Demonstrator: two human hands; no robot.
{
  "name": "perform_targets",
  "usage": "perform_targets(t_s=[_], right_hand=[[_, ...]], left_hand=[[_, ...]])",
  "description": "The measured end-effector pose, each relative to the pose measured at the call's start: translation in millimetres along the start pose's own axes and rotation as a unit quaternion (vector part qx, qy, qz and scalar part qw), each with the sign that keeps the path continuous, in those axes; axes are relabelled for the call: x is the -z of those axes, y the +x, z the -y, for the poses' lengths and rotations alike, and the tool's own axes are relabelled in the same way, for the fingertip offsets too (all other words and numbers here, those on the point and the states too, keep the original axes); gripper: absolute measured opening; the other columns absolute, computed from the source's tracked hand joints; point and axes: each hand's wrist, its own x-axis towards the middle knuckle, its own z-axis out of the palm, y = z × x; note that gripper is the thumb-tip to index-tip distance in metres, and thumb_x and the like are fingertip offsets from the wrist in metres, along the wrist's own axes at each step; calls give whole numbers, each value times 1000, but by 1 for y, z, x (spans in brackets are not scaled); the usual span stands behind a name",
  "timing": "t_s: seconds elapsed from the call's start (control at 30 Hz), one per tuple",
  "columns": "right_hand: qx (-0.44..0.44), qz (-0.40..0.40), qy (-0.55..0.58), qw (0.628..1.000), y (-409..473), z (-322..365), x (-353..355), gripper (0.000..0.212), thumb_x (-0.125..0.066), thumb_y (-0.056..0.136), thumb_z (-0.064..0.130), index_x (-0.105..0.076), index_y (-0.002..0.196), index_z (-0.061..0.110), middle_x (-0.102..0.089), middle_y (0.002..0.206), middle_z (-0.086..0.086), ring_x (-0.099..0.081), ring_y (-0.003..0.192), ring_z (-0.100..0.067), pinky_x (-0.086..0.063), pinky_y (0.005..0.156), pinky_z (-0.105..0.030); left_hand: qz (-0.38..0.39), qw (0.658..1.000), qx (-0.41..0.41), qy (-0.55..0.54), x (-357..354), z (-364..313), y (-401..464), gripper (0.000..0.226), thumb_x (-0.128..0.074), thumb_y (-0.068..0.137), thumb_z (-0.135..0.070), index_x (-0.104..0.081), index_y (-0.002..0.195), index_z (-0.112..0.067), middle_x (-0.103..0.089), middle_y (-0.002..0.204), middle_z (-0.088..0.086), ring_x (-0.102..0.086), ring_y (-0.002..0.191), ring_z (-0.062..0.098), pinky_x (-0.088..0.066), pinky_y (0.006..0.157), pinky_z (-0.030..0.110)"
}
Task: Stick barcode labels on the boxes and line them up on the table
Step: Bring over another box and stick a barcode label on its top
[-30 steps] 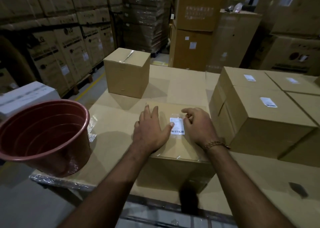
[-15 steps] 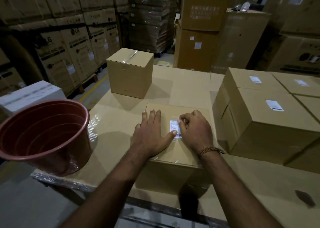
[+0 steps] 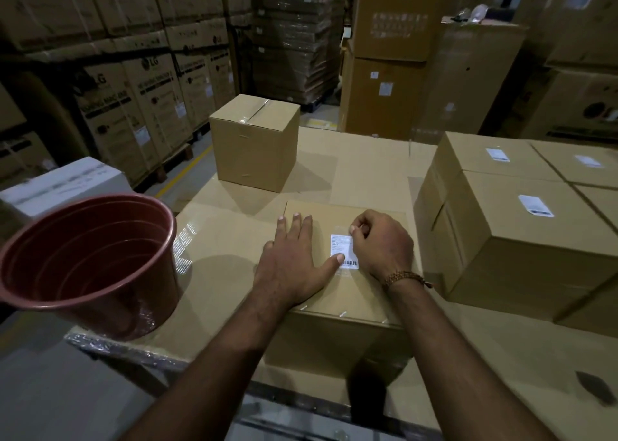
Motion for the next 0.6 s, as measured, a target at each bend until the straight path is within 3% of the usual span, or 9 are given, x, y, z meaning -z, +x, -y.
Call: perform_targets(t_s=[0.6], right_hand=[[55, -10, -1, 998, -6, -6, 0, 11, -56, 95, 23, -60, 87, 29, -60, 91, 11, -57, 77, -15, -35, 67, -32]], left_hand=[[0, 1000, 8, -11, 2, -1, -2, 106, -41, 91, -84, -10, 168, -19, -6, 177, 1, 0, 163, 25, -27, 124, 52]])
